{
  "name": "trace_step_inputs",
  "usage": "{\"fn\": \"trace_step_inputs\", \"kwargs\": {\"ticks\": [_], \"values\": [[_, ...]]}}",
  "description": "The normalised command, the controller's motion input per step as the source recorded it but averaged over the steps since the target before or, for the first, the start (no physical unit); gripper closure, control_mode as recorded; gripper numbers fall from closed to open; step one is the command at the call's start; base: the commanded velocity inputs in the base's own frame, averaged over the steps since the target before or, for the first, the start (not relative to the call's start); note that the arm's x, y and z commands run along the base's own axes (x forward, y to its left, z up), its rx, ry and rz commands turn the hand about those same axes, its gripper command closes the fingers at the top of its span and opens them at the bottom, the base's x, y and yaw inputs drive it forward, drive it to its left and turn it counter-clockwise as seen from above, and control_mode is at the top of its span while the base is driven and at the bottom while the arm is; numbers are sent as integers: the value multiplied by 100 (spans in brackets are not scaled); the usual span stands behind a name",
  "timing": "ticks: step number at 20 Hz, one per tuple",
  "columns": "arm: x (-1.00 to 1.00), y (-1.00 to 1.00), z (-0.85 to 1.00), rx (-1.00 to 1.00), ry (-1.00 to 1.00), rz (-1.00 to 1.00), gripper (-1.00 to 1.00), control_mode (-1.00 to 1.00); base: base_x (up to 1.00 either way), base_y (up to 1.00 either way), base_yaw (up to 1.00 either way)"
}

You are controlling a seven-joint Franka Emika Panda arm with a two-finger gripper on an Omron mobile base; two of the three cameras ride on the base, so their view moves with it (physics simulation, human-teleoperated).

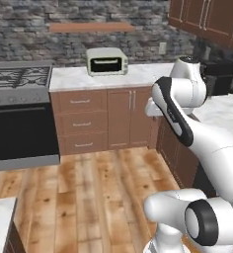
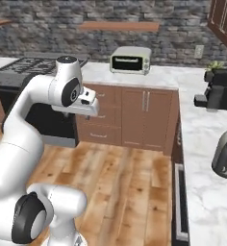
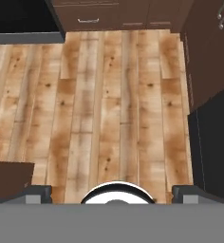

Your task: Navigate to the toaster oven.

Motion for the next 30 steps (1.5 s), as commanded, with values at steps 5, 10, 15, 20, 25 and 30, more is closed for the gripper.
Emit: {"fn": "trace_step_inputs", "kwargs": {"ticks": [5,10,15,20,25,30], "values": [[0,0,0,0,0,0,-100,100,100,0,0],[0,0,0,0,0,0,-100,100,100,0,0],[0,0,0,0,0,0,-100,100,100,0,0],[0,0,0,0,0,0,-100,100,100,2,-1],[0,0,0,0,0,0,-100,100,100,15,-4],[0,0,0,0,0,0,-100,100,100,22,-6]]}}
